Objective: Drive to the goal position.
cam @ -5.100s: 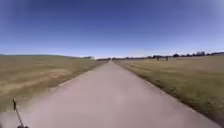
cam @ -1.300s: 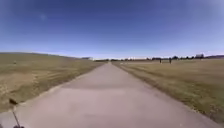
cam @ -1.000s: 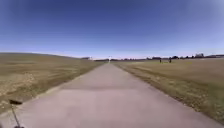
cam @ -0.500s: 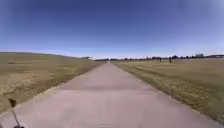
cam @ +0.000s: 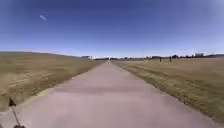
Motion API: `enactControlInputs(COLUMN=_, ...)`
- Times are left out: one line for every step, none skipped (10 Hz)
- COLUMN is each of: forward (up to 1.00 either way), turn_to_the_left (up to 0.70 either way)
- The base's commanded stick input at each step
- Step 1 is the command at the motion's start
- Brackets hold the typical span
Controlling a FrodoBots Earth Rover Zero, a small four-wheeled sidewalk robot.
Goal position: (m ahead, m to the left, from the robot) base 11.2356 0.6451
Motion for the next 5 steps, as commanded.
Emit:
enactControlInputs(forward=1.0, turn_to_the_left=0.0)
enactControlInputs(forward=1.0, turn_to_the_left=0.0)
enactControlInputs(forward=1.0, turn_to_the_left=0.0)
enactControlInputs(forward=1.0, turn_to_the_left=0.0)
enactControlInputs(forward=1.0, turn_to_the_left=0.0)
